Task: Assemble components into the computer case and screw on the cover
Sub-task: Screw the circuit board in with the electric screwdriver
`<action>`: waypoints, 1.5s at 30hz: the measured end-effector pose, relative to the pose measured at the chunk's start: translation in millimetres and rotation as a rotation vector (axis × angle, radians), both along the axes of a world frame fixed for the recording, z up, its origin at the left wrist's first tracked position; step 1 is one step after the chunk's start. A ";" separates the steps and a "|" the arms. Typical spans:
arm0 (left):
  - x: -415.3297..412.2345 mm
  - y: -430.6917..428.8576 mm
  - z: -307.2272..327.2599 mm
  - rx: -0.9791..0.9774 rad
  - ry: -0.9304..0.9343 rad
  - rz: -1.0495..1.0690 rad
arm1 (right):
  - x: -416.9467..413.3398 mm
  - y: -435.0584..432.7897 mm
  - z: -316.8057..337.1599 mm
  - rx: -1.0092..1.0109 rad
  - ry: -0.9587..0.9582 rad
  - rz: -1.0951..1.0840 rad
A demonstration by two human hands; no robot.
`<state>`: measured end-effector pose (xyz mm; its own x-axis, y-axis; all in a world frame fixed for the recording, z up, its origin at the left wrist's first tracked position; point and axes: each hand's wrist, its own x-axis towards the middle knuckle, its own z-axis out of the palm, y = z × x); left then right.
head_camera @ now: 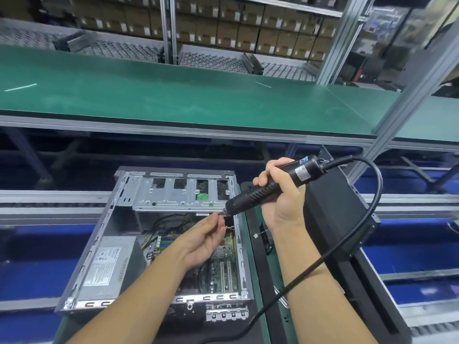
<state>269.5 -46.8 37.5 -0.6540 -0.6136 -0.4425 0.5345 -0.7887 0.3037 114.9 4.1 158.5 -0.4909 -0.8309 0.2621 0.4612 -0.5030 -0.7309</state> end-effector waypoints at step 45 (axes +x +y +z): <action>-5.1 -85.7 -62.9 -0.004 -0.260 0.132 | 2.9 -120.1 -24.9 0.112 0.131 0.039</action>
<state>264.4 -132.5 -25.4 -0.4329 -0.6880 -0.5824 0.5363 -0.7159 0.4471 117.8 -116.0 133.5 -0.4254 -0.8764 0.2260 0.3763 -0.3984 -0.8365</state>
